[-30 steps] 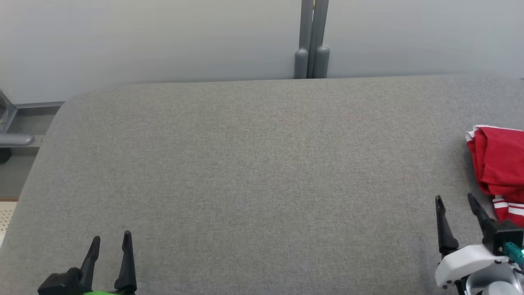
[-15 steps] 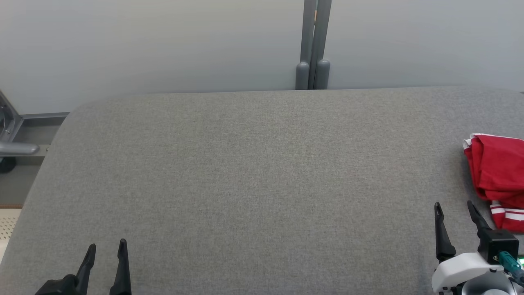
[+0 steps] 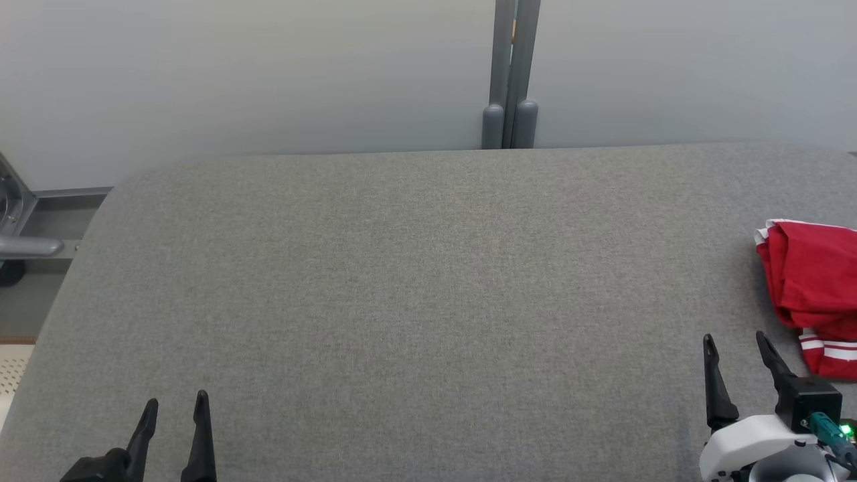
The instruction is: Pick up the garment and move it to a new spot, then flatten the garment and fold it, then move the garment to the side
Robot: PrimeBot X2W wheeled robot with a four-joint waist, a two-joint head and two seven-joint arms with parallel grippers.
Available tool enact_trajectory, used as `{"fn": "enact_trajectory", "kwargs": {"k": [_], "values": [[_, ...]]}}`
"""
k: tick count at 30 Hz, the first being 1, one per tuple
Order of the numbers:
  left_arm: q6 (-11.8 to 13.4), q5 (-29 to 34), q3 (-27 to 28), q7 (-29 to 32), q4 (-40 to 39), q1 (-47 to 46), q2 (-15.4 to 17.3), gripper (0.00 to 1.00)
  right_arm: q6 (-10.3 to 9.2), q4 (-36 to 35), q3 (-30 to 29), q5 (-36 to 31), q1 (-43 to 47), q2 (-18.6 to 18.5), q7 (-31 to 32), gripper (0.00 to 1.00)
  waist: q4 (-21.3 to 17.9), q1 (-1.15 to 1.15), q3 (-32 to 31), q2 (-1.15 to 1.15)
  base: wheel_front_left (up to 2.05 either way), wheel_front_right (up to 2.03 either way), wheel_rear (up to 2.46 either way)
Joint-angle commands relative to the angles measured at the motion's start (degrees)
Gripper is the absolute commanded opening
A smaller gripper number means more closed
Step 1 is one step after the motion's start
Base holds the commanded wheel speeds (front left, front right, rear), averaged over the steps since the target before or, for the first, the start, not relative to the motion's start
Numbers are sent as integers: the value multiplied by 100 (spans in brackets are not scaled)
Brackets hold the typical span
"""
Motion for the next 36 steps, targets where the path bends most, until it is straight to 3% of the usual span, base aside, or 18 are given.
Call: {"fn": "enact_trajectory", "kwargs": {"k": [1, 19, 20, 28, 36], "values": [[-22, 39, 28, -25, -2, -78, -20, 100, -7, 0, 1, 50, -35, -13, -25, 100, -1, 0, -2, 0, 0, 0, 0], [-11, 40, 19, -4, -3, -59, -36, 100, -1, -4, 3, -14, -64, -4, -3, 100, -35, 0, 28, 0, 0, 0, 0], [-8, 21, -4, 19, 77, 59, -70, 0, 1, 99, 11, -10, 49, 38, 4, 0, -36, 0, 29, 0, 0, 0, 0], [-8, -198, -5, 97, 278, 35, -194, 0, 1, 398, -39, 237, 16, 88, 147, 0, -44, 0, 36, 0, 0, 0, 0], [-9, -964, 76, 326, 220, -115, -246, 0, 0, 330, 18, 1288, -70, 75, 383, 0, -64, 0, 53, 0, 0, 0, 0]]}}
